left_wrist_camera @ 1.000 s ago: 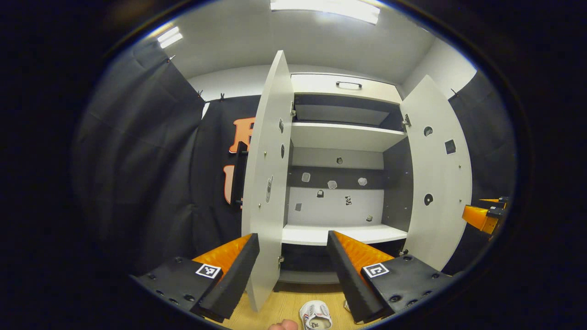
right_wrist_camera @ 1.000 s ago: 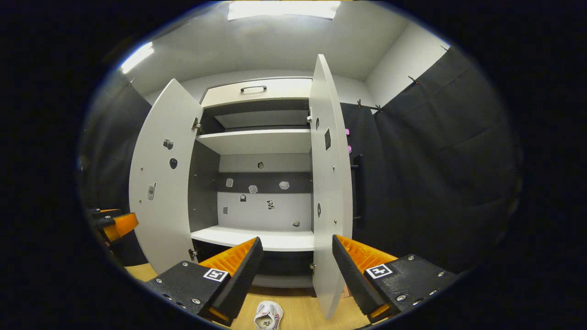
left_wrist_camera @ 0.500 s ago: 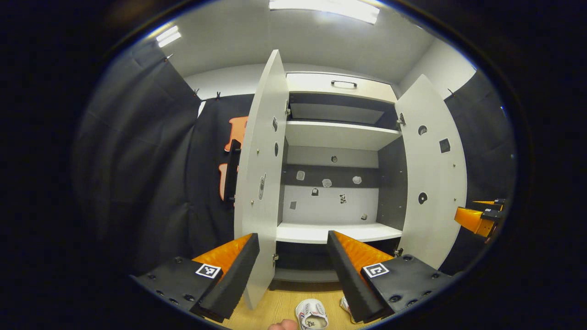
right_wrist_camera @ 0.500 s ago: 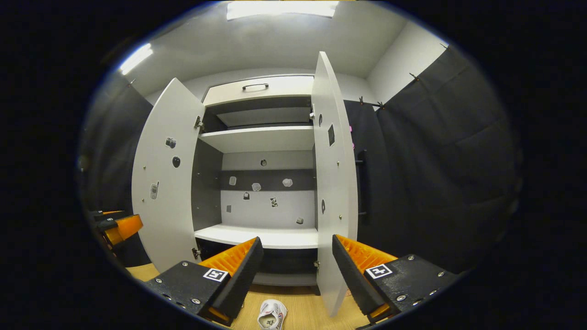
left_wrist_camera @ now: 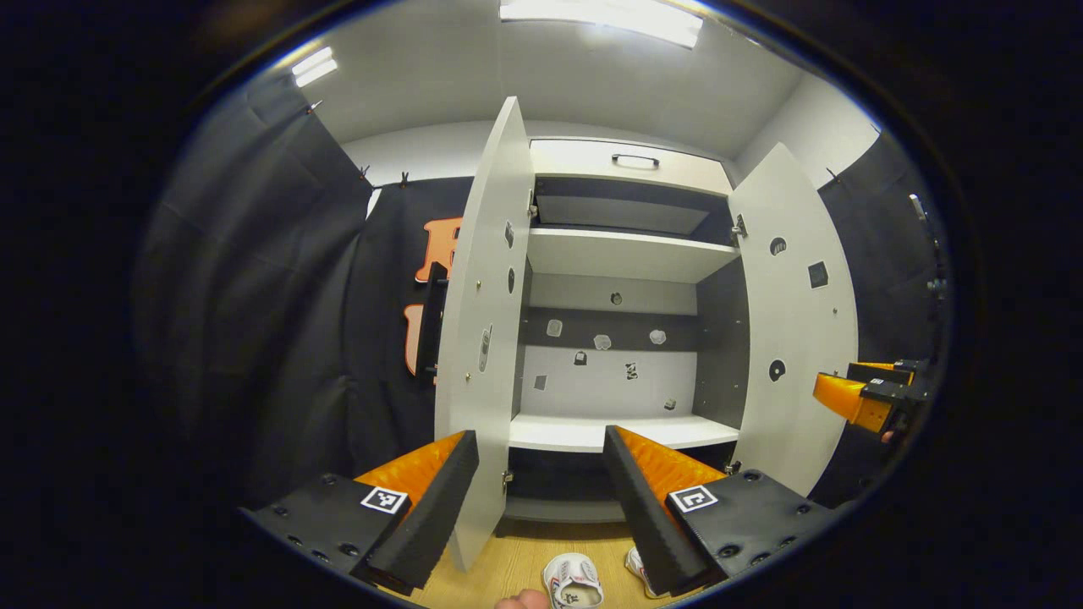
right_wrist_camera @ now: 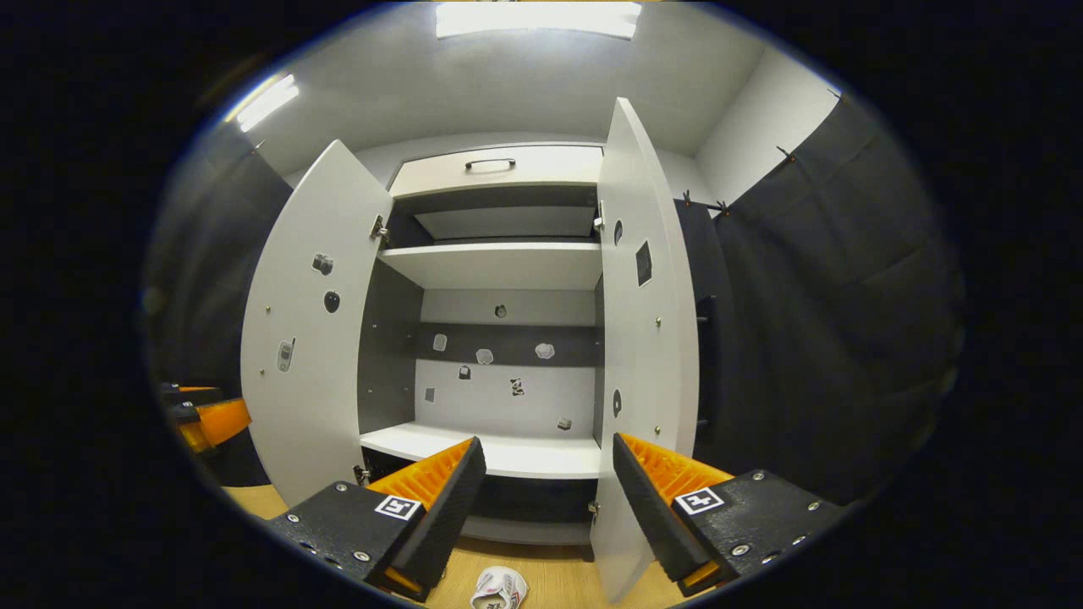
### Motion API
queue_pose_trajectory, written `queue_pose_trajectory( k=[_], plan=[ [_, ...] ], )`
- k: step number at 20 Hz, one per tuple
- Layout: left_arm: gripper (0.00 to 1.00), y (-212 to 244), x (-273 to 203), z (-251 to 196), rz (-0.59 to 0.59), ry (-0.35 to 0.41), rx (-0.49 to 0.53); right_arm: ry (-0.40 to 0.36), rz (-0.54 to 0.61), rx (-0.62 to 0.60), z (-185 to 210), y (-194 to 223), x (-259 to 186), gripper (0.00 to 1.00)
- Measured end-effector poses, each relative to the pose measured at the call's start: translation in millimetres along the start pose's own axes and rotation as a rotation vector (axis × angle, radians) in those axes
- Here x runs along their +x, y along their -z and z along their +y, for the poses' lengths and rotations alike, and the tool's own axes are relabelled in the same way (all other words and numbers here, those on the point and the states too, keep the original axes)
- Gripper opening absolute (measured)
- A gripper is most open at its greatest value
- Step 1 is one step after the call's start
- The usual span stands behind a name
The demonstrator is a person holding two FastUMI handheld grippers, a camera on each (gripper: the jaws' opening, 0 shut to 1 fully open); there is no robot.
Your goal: Grab one shoe with the right hand and put it into the shoe cabinet, grab the other shoe with the left hand and put it into the shoe cabinet; then close the right door with the right hand and the left door with the left hand.
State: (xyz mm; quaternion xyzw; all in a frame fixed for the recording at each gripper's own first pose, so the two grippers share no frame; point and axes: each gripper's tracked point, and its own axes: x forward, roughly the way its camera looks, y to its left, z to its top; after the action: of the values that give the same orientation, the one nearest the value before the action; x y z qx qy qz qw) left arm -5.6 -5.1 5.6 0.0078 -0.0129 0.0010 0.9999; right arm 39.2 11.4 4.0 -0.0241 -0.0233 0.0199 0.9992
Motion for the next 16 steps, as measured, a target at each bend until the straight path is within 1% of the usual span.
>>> queue_pose_trajectory(
  k=[2, 3, 4, 5, 6, 8, 11, 12, 13, 14, 16],
  plan=[
    [0.96, -0.9, -1.9, 3.6, -0.006, -0.01, -0.003, -0.003, 0.027, 0.002, 7.1, 24.1, 13.9, 0.93],
    [0.96, -0.5, -3.2, 5.0, -0.008, -0.012, -0.009, -0.007, 0.055, -0.004, 11.0, 42.8, 20.1, 0.93],
    [0.94, -0.8, -4.8, 6.4, -0.008, -0.015, -0.014, -0.013, 0.09, -0.012, 14.9, 63.9, 26.4, 0.93],
    [0.94, -0.7, -5.6, 8.4, -0.009, -0.02, -0.016, -0.026, 0.122, -0.022, 20.6, 85.9, 29.5, 0.93],
    [0.96, -1.2, -6.7, 11.2, -0.011, -0.027, -0.016, -0.032, 0.161, -0.036, 24.2, 111.1, 32.9, 0.93],
    [0.96, -1.0, -8.4, 16.0, -0.014, -0.037, -0.017, -0.033, 0.235, -0.078, 29.1, 163.3, 36.0, 0.94],
    [0.96, 0.7, -10.9, 23.6, -0.011, -0.052, -0.012, -0.057, 0.36, -0.129, 35.7, 242.7, 27.1, 0.93],
    [0.94, 1.3, -11.3, 26.0, -0.009, -0.058, -0.012, -0.066, 0.406, -0.135, 39.8, 269.6, 26.1, 0.93],
    [0.96, 2.2, -13.1, 27.8, -0.008, -0.063, -0.015, -0.076, 0.451, -0.138, 43.2, 293.2, 20.7, 0.93],
    [0.96, 2.5, -14.3, 28.6, -0.007, -0.065, -0.019, -0.081, 0.496, -0.144, 45.8, 316.4, 14.4, 0.93],
    [0.96, 4.0, -13.9, 30.7, -0.003, -0.07, -0.02, -0.084, 0.572, -0.145, 48.1, 349.4, 6.2, 0.93]
  ],
)
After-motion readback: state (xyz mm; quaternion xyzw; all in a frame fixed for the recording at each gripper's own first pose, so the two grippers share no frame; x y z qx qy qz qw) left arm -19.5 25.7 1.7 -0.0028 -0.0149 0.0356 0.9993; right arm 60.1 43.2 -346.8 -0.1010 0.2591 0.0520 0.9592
